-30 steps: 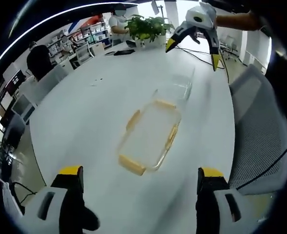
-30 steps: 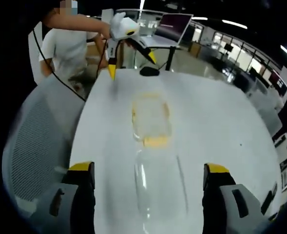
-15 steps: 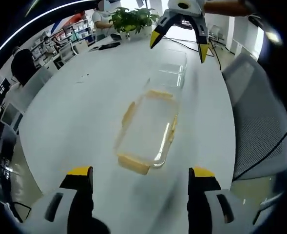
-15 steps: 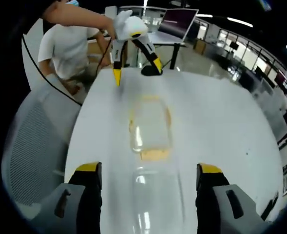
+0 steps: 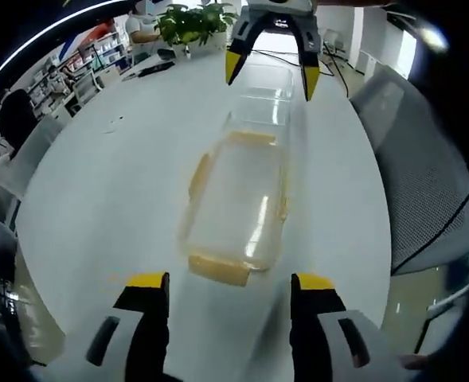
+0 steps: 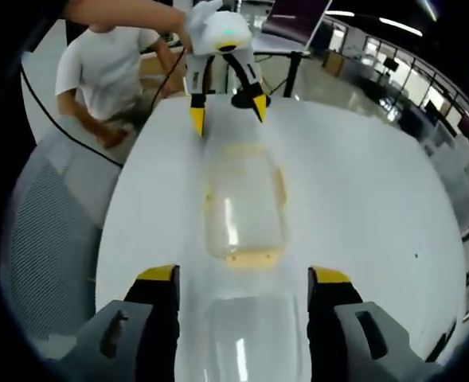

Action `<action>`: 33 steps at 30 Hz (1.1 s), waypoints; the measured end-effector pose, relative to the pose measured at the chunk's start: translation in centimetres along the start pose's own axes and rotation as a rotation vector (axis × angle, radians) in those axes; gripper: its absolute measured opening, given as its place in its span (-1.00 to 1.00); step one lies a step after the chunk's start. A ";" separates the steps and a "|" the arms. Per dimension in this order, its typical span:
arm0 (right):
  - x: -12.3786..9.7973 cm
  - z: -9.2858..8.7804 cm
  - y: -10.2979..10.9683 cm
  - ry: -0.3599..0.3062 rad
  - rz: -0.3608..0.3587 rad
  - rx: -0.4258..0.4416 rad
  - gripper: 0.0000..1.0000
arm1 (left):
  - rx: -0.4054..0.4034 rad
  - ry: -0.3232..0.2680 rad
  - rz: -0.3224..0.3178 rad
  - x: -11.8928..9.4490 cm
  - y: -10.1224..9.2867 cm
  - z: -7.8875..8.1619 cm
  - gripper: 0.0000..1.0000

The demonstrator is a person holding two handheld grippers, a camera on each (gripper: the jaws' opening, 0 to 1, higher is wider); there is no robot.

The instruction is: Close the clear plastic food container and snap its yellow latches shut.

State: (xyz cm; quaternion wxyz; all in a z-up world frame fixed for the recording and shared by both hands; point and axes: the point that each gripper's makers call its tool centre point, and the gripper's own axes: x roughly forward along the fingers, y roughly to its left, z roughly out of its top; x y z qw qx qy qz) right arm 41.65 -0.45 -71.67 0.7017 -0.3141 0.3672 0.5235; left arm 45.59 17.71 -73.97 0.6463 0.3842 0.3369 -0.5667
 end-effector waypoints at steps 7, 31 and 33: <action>1.9 -0.3 -0.1 0.049 0.027 -0.023 0.05 | 0.019 0.018 -0.024 1.0 0.7 -0.4 0.07; 5.9 -2.3 -1.7 0.184 0.055 -0.039 -0.02 | 0.066 0.063 -0.083 3.8 2.5 -1.7 -0.09; 6.1 -2.5 -1.5 0.187 0.069 -0.031 -0.02 | 0.068 0.071 -0.098 4.0 2.4 -1.8 -0.09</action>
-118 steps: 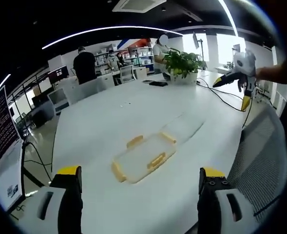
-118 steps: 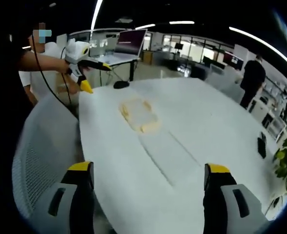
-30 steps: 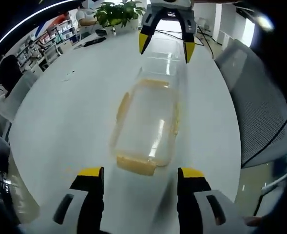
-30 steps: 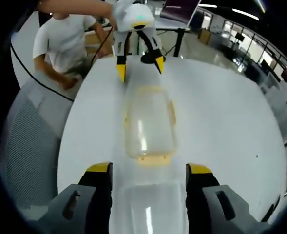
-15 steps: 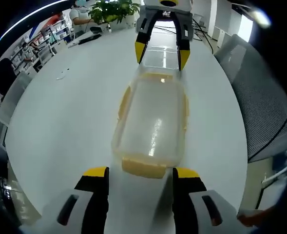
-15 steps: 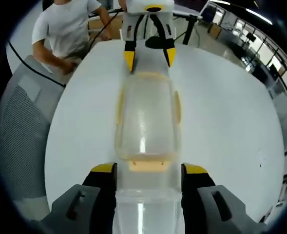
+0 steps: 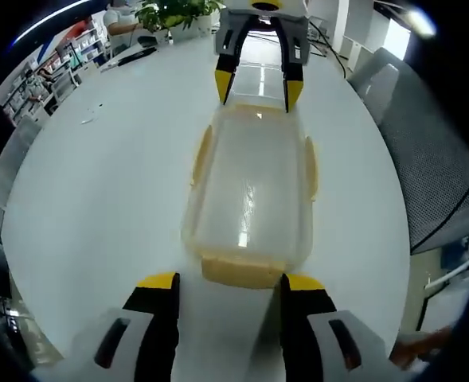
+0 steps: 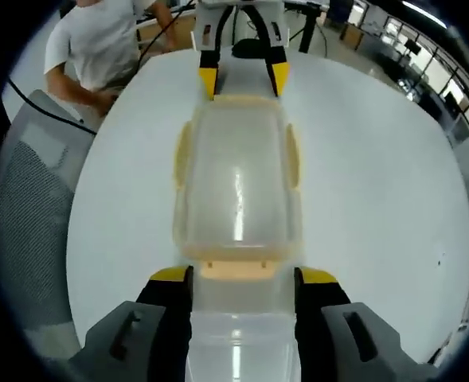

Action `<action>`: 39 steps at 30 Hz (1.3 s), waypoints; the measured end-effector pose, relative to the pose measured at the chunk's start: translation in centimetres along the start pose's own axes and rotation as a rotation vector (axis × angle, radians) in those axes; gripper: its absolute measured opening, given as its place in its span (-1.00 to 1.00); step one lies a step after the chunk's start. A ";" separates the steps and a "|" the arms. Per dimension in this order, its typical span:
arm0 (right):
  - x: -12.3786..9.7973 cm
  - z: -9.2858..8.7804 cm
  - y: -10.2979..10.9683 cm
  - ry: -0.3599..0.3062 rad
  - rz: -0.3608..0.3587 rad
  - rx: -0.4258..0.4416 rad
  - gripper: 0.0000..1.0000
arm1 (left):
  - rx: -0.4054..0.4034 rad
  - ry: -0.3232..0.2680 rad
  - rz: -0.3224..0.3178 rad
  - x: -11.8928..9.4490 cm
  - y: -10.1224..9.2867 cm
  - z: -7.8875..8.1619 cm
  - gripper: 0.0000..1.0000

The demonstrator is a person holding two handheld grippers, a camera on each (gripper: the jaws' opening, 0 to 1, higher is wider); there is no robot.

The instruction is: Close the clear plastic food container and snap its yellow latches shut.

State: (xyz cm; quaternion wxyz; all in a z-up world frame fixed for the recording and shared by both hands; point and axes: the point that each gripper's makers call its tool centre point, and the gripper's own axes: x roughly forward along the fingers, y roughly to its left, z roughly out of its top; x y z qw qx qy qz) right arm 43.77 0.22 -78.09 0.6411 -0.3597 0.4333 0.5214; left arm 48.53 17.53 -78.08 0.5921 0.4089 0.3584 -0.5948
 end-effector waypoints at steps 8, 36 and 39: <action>0.6 0.4 -0.1 -0.007 0.007 -0.002 -0.12 | -0.004 -0.029 -0.036 0.3 0.0 0.6 -0.18; 0.0 1.3 1.1 0.000 0.006 -0.006 -0.26 | 0.059 0.005 -0.048 -0.5 -1.5 0.3 -0.34; -0.4 1.5 1.2 -0.009 0.003 -0.008 -0.27 | 0.062 0.005 -0.042 -1.2 -1.6 0.6 -0.34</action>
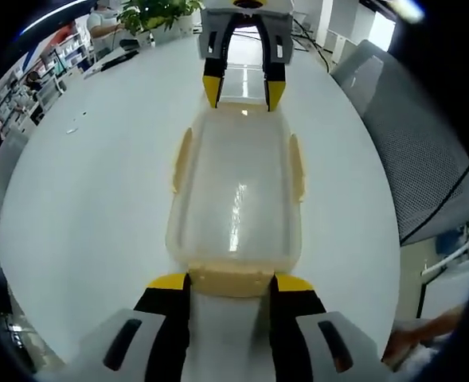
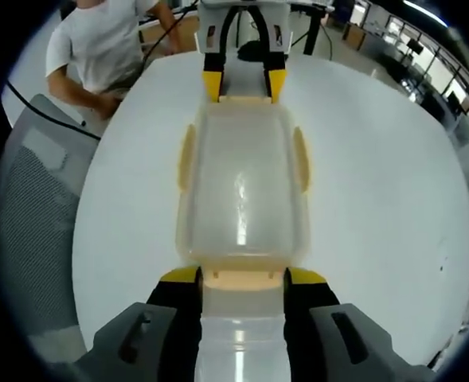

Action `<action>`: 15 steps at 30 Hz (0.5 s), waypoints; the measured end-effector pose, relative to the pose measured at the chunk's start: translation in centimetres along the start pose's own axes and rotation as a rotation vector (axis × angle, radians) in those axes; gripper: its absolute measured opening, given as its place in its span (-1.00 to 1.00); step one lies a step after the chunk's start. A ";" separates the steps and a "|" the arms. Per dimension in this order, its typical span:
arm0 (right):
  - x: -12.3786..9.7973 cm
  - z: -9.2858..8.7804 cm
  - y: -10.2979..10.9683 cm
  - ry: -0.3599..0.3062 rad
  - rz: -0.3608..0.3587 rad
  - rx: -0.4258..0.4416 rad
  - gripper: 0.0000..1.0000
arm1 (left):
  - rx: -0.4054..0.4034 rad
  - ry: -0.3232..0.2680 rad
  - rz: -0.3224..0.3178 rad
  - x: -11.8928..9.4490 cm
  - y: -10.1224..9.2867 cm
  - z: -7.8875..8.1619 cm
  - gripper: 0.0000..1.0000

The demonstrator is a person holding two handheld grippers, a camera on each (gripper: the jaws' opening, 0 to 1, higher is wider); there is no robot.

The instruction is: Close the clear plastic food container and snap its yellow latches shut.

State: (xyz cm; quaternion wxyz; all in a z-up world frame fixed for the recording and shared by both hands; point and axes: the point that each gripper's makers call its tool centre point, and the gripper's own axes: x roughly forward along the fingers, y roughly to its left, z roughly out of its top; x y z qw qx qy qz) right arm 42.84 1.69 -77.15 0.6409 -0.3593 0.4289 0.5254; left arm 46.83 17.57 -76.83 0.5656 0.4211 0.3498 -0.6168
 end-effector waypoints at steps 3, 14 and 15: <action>-0.5 0.3 0.1 -0.011 -0.001 0.000 -0.27 | 0.001 0.002 0.001 -0.5 -0.1 0.1 -0.34; -3.2 0.5 0.9 -0.031 -0.010 -0.010 -0.28 | 0.007 -0.001 0.014 -2.5 -0.9 1.8 -0.35; -3.6 0.4 0.9 -0.032 -0.013 -0.012 -0.28 | 0.010 -0.004 0.018 -2.7 -0.9 2.1 -0.35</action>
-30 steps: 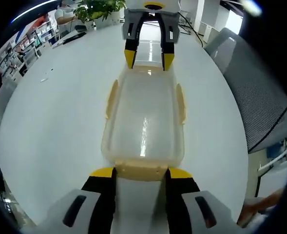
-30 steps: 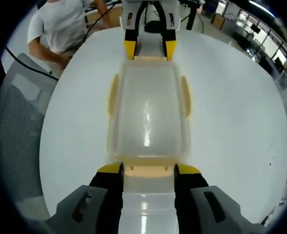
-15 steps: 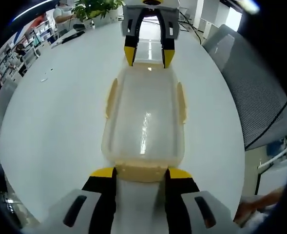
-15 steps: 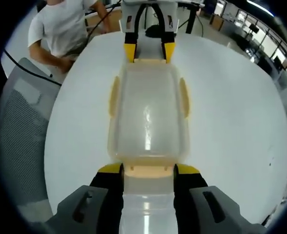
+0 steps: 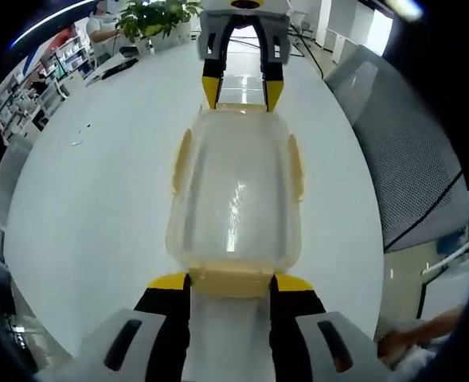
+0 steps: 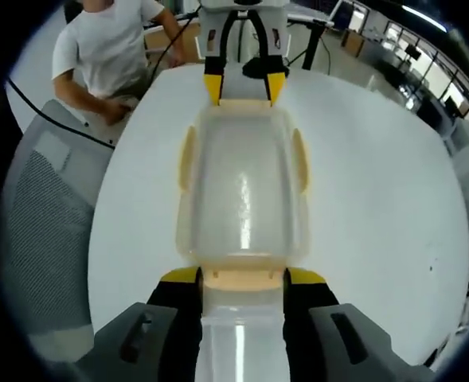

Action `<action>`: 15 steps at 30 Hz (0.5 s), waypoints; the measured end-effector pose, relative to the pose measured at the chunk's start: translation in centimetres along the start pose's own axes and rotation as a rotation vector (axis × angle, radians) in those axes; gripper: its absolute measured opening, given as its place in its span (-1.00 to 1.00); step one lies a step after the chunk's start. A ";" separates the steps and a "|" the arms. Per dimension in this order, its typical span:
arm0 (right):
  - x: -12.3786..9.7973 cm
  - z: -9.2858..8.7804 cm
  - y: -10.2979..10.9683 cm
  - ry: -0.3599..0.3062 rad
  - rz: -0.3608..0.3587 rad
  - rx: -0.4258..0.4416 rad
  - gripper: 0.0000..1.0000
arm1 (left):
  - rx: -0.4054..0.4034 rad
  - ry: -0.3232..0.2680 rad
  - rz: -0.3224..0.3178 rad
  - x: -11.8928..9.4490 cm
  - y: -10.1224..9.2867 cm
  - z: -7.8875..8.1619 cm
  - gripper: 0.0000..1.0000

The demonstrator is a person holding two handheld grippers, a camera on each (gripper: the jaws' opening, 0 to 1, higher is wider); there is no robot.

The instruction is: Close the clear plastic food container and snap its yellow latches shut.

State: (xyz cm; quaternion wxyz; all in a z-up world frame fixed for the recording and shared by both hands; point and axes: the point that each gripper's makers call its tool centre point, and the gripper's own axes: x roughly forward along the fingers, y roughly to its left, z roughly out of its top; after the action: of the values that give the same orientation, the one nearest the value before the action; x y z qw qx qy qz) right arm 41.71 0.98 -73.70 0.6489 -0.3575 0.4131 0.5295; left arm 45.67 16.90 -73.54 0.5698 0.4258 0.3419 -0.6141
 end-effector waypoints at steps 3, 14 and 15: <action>-0.8 -0.1 0.1 -0.003 -0.006 -0.007 -0.28 | 0.000 -0.004 0.006 -0.5 -0.2 0.6 -0.35; -3.7 -1.3 0.6 -0.011 0.000 -0.013 -0.28 | -0.005 -0.020 0.008 -1.8 -1.0 3.6 -0.35; -3.9 -1.5 0.6 -0.010 0.002 -0.011 -0.28 | -0.005 -0.024 0.009 -1.8 -1.0 3.9 -0.35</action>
State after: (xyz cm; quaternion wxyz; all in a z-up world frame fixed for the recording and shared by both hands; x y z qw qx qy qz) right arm 40.46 -1.82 -70.72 0.6486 -0.3581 0.4070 0.5343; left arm 44.12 14.21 -70.34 0.5776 0.4184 0.3347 -0.6159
